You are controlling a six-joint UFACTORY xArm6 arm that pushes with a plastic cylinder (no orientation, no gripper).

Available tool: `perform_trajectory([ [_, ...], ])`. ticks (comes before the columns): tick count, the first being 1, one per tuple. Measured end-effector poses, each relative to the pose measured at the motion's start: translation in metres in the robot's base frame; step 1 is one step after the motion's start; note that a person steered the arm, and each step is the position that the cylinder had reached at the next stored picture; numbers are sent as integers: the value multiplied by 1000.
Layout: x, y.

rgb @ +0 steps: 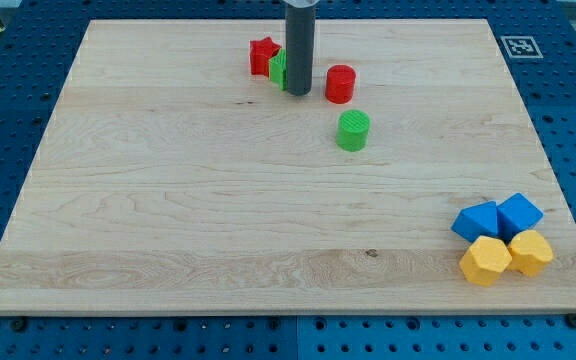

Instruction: Push the red circle towards the green star

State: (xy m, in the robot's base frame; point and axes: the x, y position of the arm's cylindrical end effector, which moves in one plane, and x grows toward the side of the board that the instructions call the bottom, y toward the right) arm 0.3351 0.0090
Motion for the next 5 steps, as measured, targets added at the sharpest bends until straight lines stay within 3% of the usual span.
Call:
perform_trajectory([
  [2, -20, 0],
  [4, 47, 15],
  [5, 48, 64],
])
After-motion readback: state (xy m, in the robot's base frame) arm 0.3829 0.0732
